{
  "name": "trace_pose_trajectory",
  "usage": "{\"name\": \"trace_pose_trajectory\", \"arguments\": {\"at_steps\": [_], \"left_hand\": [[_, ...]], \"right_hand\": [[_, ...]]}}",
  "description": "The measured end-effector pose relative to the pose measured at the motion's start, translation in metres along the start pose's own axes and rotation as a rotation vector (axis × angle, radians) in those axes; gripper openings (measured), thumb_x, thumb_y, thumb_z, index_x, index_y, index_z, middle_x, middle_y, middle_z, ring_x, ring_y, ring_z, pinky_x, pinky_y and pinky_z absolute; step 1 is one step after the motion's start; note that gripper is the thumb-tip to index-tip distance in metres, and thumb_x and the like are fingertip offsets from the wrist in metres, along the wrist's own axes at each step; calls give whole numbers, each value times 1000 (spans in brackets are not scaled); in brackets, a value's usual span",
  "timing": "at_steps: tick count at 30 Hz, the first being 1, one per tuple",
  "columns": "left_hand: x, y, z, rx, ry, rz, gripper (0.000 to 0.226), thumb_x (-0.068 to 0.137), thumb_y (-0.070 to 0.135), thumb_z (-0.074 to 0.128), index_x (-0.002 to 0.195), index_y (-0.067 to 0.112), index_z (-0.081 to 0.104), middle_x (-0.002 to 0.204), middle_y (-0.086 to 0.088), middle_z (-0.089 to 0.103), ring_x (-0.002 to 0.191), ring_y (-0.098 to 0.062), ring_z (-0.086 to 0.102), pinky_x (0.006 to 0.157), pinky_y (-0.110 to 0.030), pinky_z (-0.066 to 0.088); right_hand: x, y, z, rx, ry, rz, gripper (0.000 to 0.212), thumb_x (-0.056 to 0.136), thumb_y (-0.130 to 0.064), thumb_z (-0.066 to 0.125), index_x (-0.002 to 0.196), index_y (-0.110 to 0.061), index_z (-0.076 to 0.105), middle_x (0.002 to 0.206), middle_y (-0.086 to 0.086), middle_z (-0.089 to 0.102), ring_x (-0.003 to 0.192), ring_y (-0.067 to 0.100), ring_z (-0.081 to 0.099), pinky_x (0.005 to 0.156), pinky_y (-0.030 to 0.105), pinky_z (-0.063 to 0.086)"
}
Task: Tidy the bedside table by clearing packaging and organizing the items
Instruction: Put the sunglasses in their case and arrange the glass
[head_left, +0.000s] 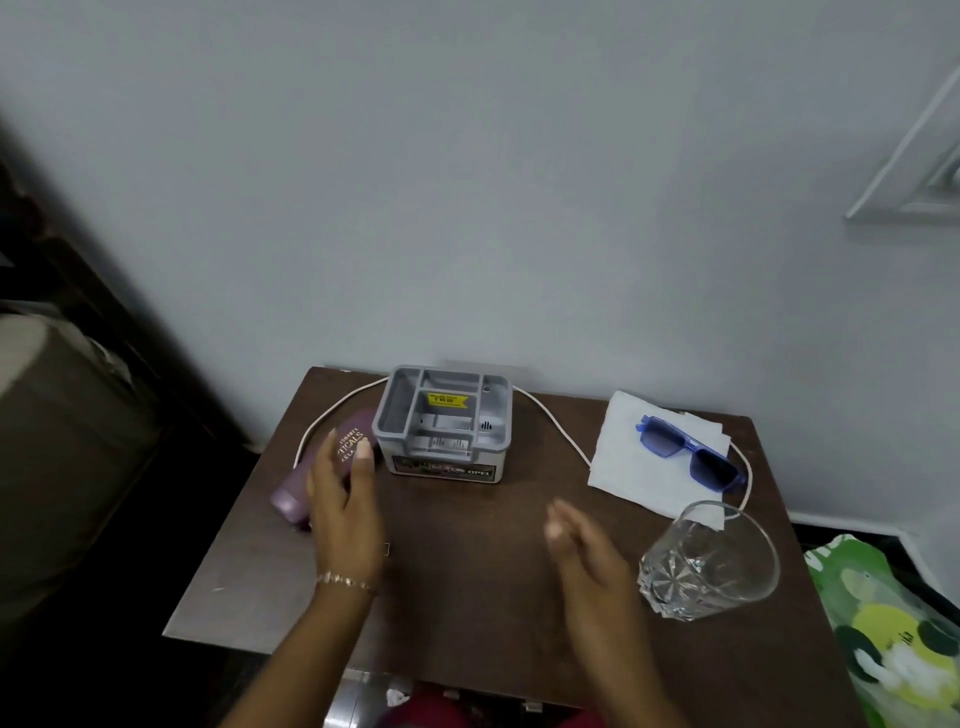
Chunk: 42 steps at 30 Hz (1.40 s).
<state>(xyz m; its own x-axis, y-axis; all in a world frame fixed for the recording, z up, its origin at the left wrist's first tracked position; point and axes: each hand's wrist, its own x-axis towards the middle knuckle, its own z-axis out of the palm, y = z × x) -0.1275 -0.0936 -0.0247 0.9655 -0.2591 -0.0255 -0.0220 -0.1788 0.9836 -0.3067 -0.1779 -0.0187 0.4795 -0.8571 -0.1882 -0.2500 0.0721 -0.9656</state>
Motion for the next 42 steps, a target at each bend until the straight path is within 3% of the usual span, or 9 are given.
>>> {"name": "trace_pose_trajectory", "arguments": {"at_steps": [4,9,16,23,27,32,36,39,42], "left_hand": [[31,10,17,-17,-107,0,44,99,26,40,140,11,39,143,1,42,135,-13,34,112,-25,23],[49,-3,30,39,-176,53,46,93,32,42,133,10,49,135,-7,54,126,-21,49,110,-39,36],[60,4,58,26,-175,107,32,97,14,43,127,9,55,114,8,56,111,-13,54,91,-20,37],[62,6,11,49,23,111,32,93,16,52,125,10,55,127,-6,58,115,-14,53,105,-31,39],[48,-27,-53,228,169,146,33,93,18,53,125,10,55,125,-13,55,117,-23,51,104,-36,38],[28,-54,-68,-57,310,-315,39,94,16,47,132,10,47,134,-17,52,124,-31,49,109,-46,36],[18,-43,-51,-169,246,-420,38,96,15,41,130,-2,45,134,-29,47,113,-30,52,100,-42,40],[23,-37,-44,-222,209,-367,33,96,13,40,123,1,53,125,-25,56,95,-18,50,86,-31,37],[31,-36,-51,-226,203,-362,36,94,22,43,123,3,55,126,-22,57,107,-25,56,99,-38,40]], "right_hand": [[52,-25,45,-56,19,-52,45,97,-31,43,140,-17,42,142,-5,46,130,7,41,101,13,26],[84,-19,73,-114,62,-60,41,99,-29,37,137,-16,45,135,5,56,124,21,52,106,38,40],[115,-20,63,-163,100,-92,35,100,-23,37,126,-10,54,120,9,64,111,23,58,81,23,39],[68,-22,76,-166,361,-312,40,98,-32,41,133,-14,45,134,2,50,126,17,46,106,30,35],[33,-14,120,-222,109,-382,45,93,-42,34,122,-16,56,122,-1,57,115,13,52,101,33,40],[63,-22,187,-409,-249,-366,48,98,-27,39,142,-8,33,155,9,23,142,23,23,115,29,15],[87,-36,206,-552,-287,-292,51,99,-19,36,145,-2,22,156,18,8,145,32,10,117,36,13],[93,-34,208,-644,-266,-271,46,100,-17,35,139,4,27,145,23,27,134,37,29,110,37,22],[90,-31,206,-676,-212,-294,47,98,-14,38,141,0,27,138,18,35,124,35,39,107,37,29]]}}
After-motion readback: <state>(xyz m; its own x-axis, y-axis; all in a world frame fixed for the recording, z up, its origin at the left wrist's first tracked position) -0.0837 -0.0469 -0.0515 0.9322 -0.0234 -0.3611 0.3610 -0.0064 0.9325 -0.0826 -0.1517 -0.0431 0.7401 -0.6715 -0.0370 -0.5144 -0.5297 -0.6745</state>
